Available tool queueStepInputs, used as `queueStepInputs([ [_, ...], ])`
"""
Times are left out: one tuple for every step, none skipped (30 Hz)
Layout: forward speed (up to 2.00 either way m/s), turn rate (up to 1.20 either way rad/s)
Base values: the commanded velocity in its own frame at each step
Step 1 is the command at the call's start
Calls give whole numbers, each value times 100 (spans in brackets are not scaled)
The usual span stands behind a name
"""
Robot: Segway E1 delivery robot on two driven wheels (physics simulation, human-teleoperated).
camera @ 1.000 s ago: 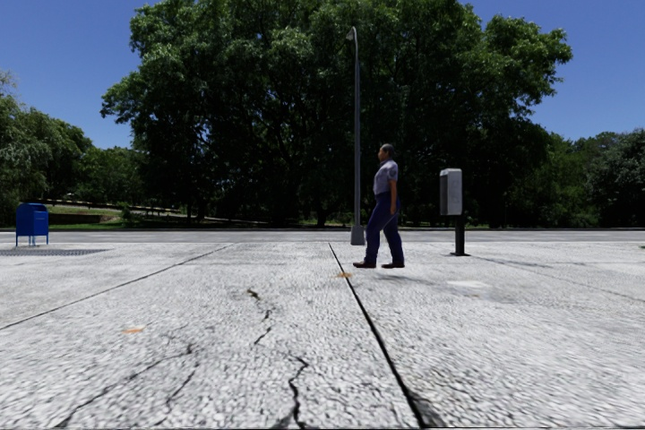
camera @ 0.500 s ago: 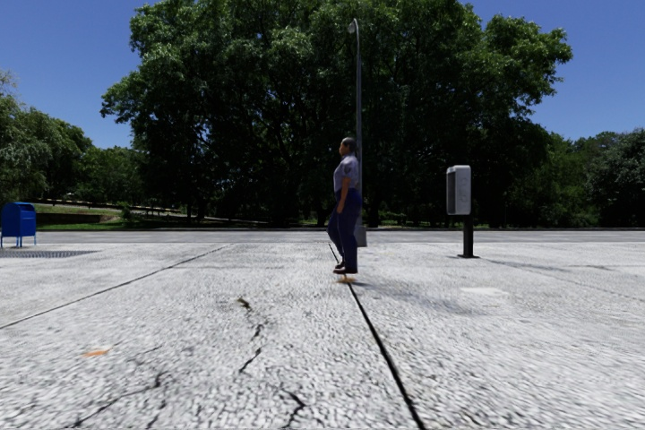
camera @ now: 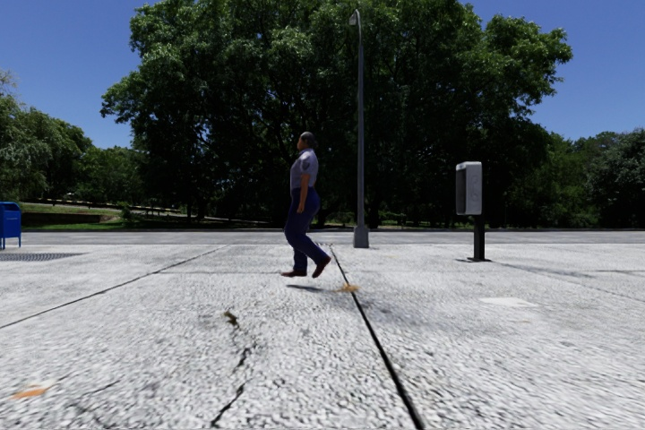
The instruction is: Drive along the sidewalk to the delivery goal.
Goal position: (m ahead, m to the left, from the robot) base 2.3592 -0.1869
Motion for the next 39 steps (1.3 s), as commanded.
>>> queueStepInputs([
  [101, 0],
  [104, 0],
  [105, 0],
  [105, 0],
  [105, 0],
  [105, 0],
  [105, 0],
  [105, 0],
  [105, 0],
  [106, 0],
  [106, 0],
  [106, 0],
  [106, 0],
  [106, 0],
  [106, 0],
  [106, 0],
  [106, 0],
  [106, 0],
  [106, 0],
  [108, 0],
  [109, 0],
  [112, 0],
  [112, 0],
  [116, 0],
  [118, 0],
  [119, 0],
  [119, 0],
  [119, 0],
  [119, 0],
  [120, 0],
  [120, 0],
  [125, 0],
  [130, 0],
  [132, 0],
  [132, 0],
  [131, 0],
  [126, -6],
  [123, -17],
  [123, -17],
])
